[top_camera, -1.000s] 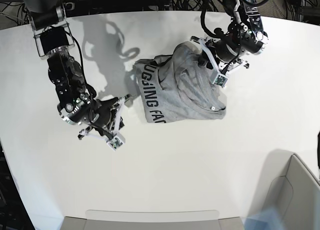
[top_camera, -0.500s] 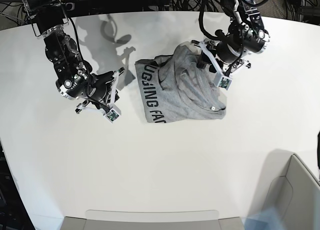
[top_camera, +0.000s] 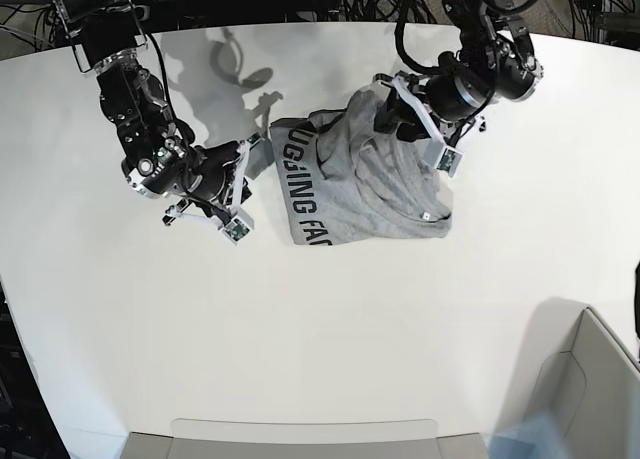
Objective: Fold the T-shirt properly
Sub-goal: 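Grasp the bundle edges with both grippers and square the folded shirt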
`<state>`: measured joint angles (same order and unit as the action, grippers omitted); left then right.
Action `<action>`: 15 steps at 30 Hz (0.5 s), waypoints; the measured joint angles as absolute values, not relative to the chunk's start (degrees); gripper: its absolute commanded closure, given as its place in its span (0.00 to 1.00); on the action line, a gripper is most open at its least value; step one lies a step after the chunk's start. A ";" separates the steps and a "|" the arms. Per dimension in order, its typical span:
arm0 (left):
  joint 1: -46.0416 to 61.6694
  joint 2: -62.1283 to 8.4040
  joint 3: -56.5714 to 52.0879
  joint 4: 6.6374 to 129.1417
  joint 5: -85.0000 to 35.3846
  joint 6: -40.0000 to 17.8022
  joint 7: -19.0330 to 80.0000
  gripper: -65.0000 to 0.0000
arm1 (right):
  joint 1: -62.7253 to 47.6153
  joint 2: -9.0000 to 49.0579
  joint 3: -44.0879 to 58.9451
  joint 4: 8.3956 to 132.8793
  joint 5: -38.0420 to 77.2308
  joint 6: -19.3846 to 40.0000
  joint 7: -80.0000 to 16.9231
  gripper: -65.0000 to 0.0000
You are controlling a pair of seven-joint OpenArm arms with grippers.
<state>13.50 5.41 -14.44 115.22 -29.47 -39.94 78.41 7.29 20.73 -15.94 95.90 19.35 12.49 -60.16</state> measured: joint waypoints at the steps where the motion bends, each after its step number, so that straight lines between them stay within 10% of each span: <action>1: 13.45 5.41 -14.44 115.22 -27.27 -39.92 78.39 0.63 | 7.27 20.78 -15.94 95.90 19.33 12.51 -60.18 0.98; 15: 13.34 3.05 -13.89 115.28 -25.74 -39.92 79.02 0.57 | 5.72 19.11 -16.10 95.85 19.27 12.51 -60.14 0.98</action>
